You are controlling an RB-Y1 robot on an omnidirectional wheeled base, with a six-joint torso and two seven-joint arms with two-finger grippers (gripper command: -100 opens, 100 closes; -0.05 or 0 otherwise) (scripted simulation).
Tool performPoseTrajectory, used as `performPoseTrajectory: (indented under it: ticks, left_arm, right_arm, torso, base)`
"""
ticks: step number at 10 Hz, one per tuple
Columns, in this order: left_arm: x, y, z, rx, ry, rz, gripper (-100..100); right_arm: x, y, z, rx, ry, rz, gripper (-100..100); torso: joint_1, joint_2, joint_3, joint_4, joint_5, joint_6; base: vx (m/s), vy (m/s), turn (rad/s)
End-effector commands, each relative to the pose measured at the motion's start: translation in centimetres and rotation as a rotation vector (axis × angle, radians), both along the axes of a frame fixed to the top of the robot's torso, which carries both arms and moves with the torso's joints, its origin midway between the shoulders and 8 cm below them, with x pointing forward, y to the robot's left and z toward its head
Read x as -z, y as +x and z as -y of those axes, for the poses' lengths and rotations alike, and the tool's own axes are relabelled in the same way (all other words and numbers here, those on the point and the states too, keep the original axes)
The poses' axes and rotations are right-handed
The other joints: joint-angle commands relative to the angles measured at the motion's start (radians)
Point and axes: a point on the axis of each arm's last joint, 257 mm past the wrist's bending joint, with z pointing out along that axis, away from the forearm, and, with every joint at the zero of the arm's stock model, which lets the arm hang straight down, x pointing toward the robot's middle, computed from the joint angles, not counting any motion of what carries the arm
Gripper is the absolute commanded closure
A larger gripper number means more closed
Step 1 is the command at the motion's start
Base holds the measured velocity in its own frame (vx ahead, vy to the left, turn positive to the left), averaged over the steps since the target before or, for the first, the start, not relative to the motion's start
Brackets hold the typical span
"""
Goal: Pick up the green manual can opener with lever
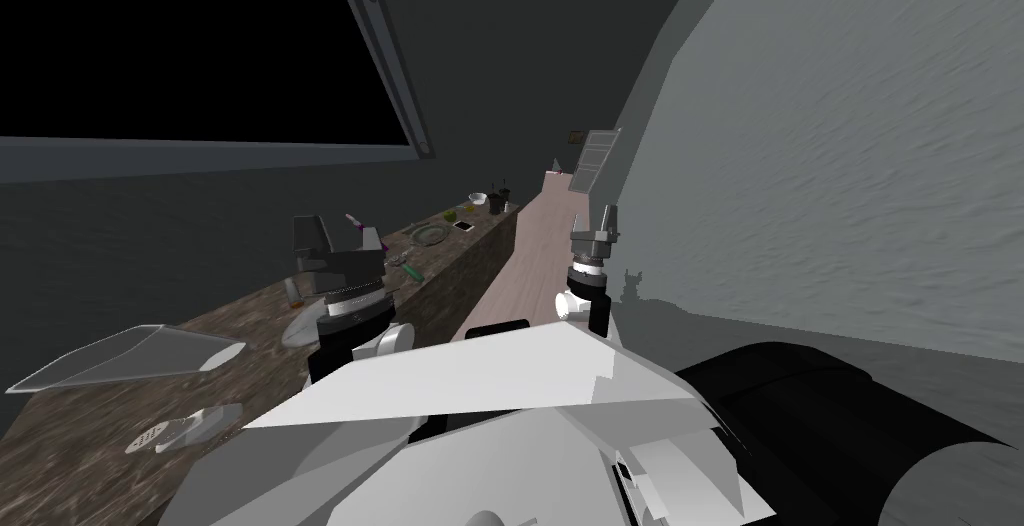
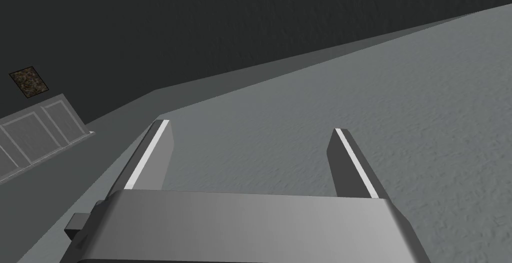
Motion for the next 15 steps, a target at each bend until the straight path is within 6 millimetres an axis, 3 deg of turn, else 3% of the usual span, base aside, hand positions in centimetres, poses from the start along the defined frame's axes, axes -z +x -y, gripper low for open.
performPoseTrajectory:
  ticks: [1,15]
  left_arm:
    - [0.4,0.6,-0.2,0.007,0.021,-0.028,-100]
    - [6.8,7.1,-4.5,0.027,0.117,-0.374,-100]
  right_arm:
    - [0.0,0.0,0.0,0.000,0.000,0.000,0]
    - [0.0,0.0,0.0,0.000,0.000,0.000,0]
  torso:
    - [0.000,0.000,0.000,0.000,0.000,0.000]
    - [0.000,0.001,0.001,0.000,0.000,0.000]
  base:
    - [-0.022,-0.013,0.036]
    - [-0.031,-0.010,0.018]
